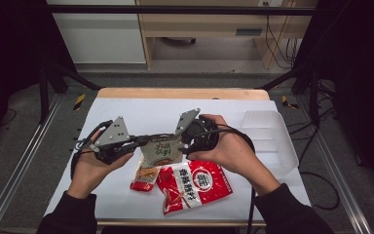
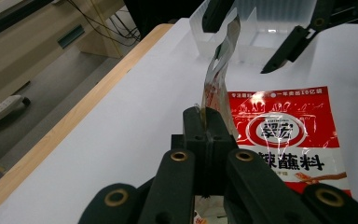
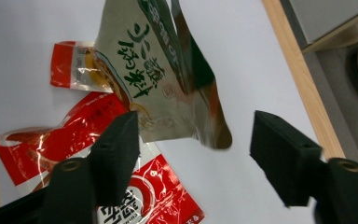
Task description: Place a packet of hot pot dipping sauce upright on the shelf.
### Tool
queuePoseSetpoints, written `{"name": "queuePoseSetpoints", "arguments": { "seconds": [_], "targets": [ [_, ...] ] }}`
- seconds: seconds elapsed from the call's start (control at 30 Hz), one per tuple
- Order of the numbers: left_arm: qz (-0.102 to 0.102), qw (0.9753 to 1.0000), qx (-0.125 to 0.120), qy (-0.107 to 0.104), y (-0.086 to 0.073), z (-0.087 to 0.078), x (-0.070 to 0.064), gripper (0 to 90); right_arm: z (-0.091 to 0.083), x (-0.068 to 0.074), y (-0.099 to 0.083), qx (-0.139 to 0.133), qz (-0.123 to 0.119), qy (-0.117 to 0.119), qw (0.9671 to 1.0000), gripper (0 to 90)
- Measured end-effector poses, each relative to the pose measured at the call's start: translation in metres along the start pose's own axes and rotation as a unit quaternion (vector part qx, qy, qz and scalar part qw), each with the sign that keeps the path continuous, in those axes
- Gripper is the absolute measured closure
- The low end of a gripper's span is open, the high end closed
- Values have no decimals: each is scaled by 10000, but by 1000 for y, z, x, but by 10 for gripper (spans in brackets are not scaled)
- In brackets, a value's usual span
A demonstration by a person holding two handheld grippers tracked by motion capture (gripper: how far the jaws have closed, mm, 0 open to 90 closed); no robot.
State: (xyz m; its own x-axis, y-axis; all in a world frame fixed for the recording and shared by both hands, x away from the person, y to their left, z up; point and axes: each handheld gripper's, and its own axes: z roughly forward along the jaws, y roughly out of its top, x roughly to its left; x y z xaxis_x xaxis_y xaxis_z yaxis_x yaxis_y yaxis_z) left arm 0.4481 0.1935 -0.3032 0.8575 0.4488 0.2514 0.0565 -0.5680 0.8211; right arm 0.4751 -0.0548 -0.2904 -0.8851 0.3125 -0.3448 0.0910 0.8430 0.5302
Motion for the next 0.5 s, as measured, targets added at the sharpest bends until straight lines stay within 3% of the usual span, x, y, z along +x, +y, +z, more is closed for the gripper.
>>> {"name": "queuePoseSetpoints", "arguments": {
  "seconds": [0.17,0.5],
  "targets": [
    [62,10000,4,-70,3,5,-4,900,5,1,4,161,-257,282,9991,473],
    [121,9998,-46,-162,7,10,-10,900,9,2,4,321,-474,424,9975,705]
  ]
}}
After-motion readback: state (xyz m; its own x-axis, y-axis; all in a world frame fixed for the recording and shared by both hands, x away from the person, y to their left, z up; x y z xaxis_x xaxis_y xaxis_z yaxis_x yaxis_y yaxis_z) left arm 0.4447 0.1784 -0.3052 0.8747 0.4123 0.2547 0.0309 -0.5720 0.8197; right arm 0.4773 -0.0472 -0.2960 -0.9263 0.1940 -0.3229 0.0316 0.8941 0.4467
